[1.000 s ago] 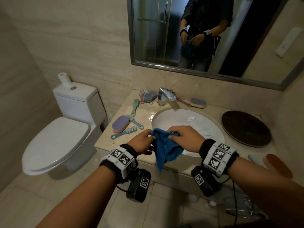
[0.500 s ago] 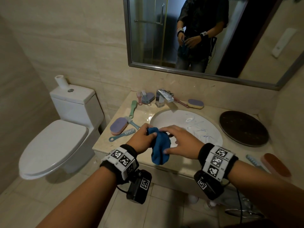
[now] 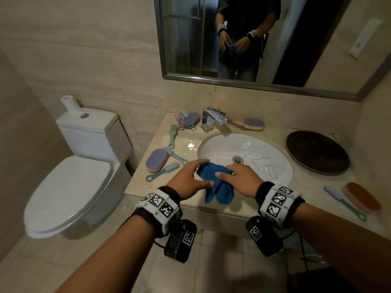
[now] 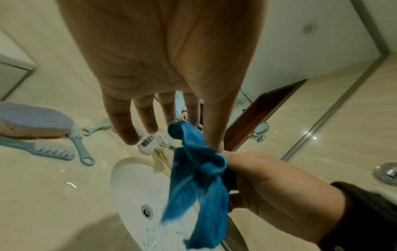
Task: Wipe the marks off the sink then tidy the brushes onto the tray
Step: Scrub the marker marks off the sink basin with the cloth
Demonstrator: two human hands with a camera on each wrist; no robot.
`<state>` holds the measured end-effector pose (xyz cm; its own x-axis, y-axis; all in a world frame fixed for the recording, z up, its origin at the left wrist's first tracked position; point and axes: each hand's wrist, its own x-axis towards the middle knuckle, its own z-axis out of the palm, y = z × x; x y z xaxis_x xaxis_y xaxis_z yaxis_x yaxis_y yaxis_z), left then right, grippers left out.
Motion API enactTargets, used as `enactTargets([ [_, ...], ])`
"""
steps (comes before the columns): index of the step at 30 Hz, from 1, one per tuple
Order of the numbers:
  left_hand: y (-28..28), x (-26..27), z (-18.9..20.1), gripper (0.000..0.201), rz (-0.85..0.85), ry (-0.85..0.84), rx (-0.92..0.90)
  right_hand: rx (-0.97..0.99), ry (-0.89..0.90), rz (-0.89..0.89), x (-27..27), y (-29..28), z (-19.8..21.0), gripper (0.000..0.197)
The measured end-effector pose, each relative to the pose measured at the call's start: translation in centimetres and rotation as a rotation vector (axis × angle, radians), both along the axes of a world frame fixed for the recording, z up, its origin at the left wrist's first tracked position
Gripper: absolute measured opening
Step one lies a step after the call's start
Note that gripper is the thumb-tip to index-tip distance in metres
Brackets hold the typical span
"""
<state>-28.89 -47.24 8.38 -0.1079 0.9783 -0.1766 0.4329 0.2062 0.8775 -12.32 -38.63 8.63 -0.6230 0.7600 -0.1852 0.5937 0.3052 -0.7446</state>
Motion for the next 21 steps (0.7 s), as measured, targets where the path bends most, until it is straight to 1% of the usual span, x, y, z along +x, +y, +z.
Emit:
enactTargets([
  [2,0.6,-0.1,-0.6,0.068,-0.080,-0.004,-0.002,-0.174,0.052,-0.065,-0.5,0.1,-0.1,0.027],
  [4,1.4,-0.1,-1.1,0.067,-0.122,-0.056,-0.015,-0.326,0.103,-0.106,-0.6,0.1,0.1,0.020],
  [6,2.5,0.1,-1.5,0.062,-0.159,-0.091,-0.013,-0.416,0.167,-0.167,-0.1,0.4,0.2,0.009],
  [8,3.9,0.8,-1.7,0.056,-0.200,-0.139,-0.026,-0.496,0.229,-0.229,0.9,1.1,0.0,0.009],
  [10,5.8,1.7,-2.0,0.049,-0.209,-0.189,-0.047,-0.531,0.247,-0.261,2.2,2.4,-0.4,0.011],
  [11,7.0,2.3,-2.2,0.045,-0.211,-0.202,-0.059,-0.527,0.222,-0.261,2.8,3.3,-0.6,0.011],
  [14,10.9,4.0,-3.2,0.040,-0.214,-0.165,-0.097,-0.446,0.088,-0.242,5.0,6.8,-1.4,0.015],
  [17,15.0,5.9,-4.4,0.038,-0.175,-0.117,-0.134,-0.275,-0.029,-0.327,8.4,11.3,-3.5,0.023],
  [19,17.7,7.4,-5.2,0.038,-0.188,-0.057,-0.156,-0.144,-0.194,-0.392,11.2,13.9,-5.1,0.033],
  [21,20.2,8.9,-6.0,0.040,-0.225,0.006,-0.172,-0.078,-0.368,-0.405,13.9,15.9,-6.7,0.044],
])
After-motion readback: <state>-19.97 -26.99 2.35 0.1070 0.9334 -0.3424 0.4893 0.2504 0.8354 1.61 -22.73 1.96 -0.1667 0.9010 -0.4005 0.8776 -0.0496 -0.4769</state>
